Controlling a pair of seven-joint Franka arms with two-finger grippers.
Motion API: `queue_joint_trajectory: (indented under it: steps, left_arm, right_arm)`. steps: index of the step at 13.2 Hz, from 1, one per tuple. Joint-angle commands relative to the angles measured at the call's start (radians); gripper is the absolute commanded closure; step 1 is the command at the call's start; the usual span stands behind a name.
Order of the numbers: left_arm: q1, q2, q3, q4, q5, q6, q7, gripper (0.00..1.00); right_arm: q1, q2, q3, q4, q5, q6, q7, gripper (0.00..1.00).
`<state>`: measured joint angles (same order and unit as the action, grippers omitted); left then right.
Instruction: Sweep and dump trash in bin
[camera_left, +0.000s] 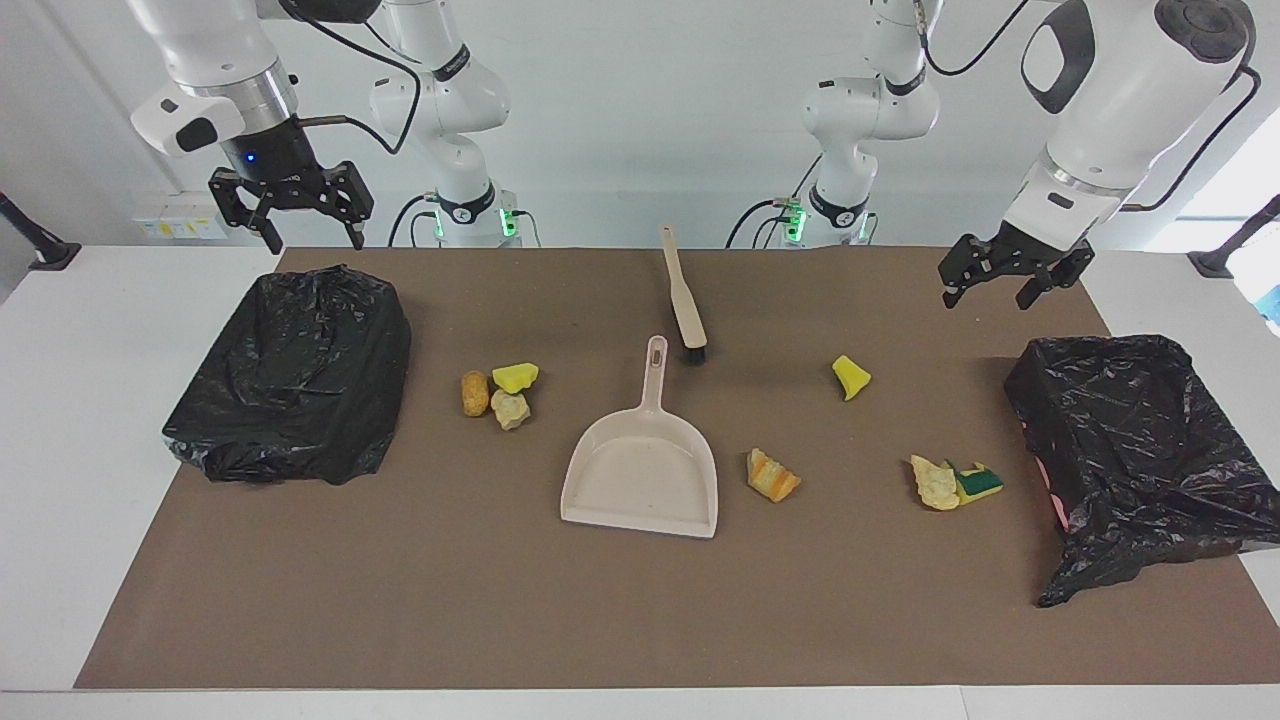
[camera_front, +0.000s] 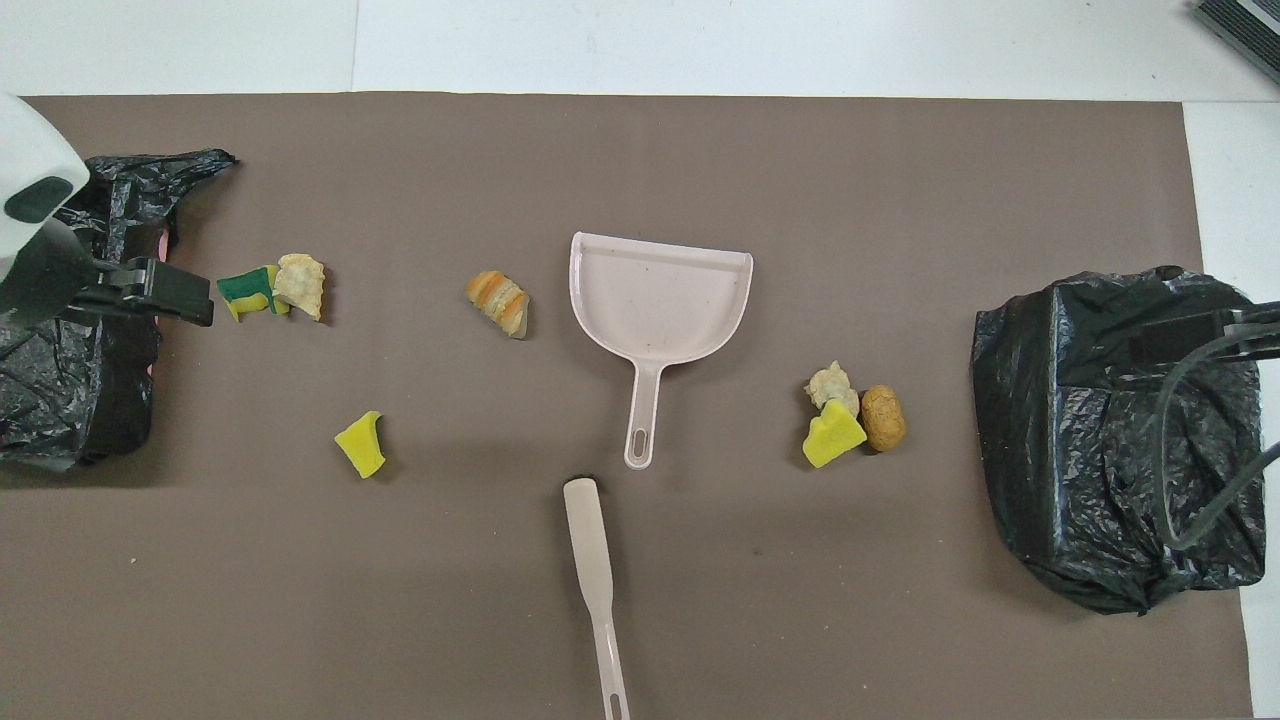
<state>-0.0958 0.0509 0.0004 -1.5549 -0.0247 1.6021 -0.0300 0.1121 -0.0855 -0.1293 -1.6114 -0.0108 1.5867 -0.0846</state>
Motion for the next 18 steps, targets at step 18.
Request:
queue_joint_trajectory:
  steps: [18]
  left_arm:
    - [0.064, -0.031, -0.003, -0.042, -0.004, 0.027, -0.018, 0.00]
  right_arm:
    - [-0.003, -0.019, 0.002, -0.008, 0.008, -0.033, -0.021, 0.00]
